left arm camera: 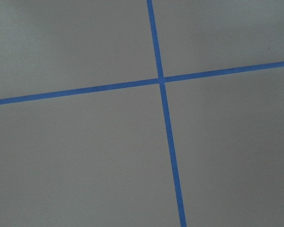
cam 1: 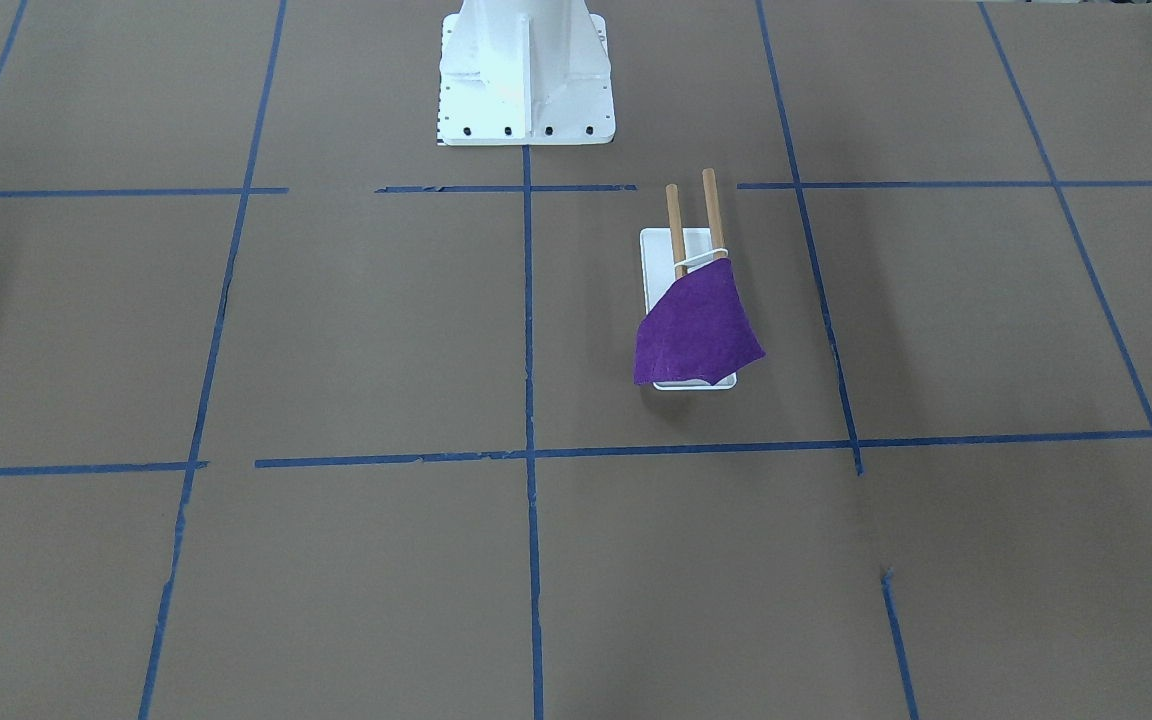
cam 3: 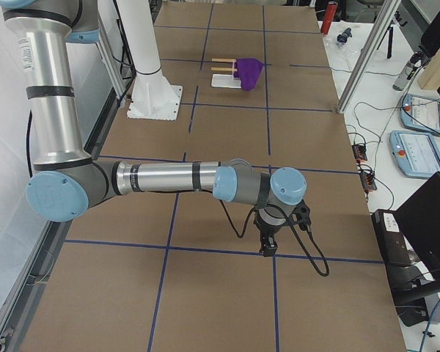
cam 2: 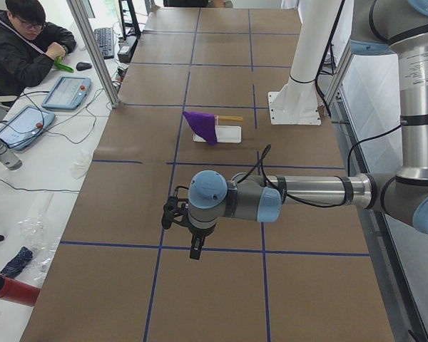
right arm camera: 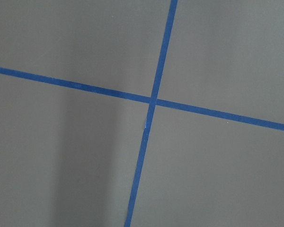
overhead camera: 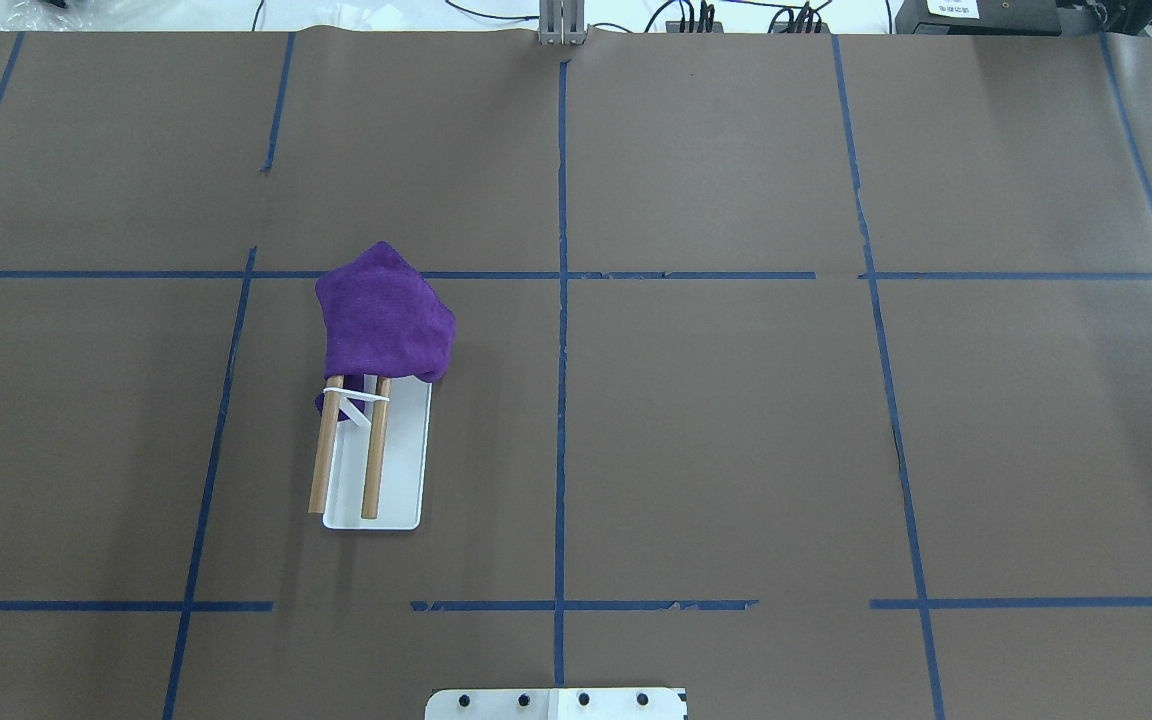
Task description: Hang towel on rack
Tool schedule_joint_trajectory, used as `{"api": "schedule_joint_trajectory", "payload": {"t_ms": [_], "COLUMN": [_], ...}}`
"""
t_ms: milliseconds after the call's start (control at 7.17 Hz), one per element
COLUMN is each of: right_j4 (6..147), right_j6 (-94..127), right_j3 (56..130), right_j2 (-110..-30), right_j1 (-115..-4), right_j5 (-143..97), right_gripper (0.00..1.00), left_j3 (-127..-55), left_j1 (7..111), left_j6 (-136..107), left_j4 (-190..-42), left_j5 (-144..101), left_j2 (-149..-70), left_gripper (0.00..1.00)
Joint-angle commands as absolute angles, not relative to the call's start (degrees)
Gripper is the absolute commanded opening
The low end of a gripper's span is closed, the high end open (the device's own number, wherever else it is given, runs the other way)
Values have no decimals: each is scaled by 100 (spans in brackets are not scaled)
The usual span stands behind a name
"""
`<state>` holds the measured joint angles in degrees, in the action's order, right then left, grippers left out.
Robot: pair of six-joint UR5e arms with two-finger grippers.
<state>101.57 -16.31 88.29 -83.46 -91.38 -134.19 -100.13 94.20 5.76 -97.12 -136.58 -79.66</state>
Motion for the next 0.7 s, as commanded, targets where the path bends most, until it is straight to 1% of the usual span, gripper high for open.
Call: {"api": "schedule_joint_trajectory", "payload": {"t_ms": [0,558], "right_j4": [10151,10151], "right_j6": [-1635,-1512], "right_j3": [8842,8842], "right_j2": [-8350,-8367], "right_j1": [-9333,-9360], "right_j5": [-13403,-13412], "right_gripper": [100,100], "left_j3": [-10046,-10055], "left_j1": [9431,9431], "left_j6": [571,563], "left_j4": [-9712,-9712], "left_j5": [-13650,-13658], "left_j2": [-7963,-7954], "left_gripper": [100,100]}}
